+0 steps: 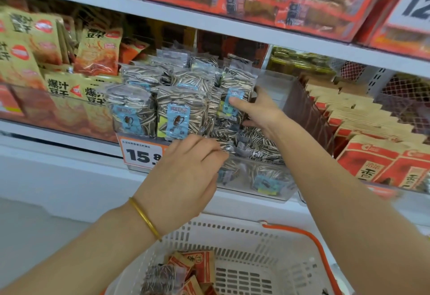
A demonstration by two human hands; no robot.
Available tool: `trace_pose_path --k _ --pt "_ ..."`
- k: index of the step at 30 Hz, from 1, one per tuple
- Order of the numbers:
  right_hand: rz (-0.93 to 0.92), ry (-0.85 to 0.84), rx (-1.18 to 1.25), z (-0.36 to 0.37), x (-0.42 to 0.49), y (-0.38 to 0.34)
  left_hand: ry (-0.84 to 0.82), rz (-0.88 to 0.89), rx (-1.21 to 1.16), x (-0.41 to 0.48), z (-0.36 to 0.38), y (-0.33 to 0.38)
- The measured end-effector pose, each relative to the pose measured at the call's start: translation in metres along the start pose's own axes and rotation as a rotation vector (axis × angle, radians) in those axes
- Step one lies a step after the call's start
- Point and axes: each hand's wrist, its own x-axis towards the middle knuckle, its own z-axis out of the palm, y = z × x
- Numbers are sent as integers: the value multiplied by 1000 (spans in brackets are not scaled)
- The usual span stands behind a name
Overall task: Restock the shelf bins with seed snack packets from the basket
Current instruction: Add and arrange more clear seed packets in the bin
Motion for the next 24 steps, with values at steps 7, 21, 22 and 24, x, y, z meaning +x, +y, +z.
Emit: trace_pose_path --k 7,21,22,24 --pt "-21 32 103 -2 -8 3 15 6 21 -2 0 1" --pt "102 -69 -75 -3 9 -11 17 -2 34 -1 1 0" --pt "91 -26 -55 1 8 -9 21 -2 34 -1 2 0" --pt "32 98 -41 5 6 -4 25 -1 35 -1 2 1"
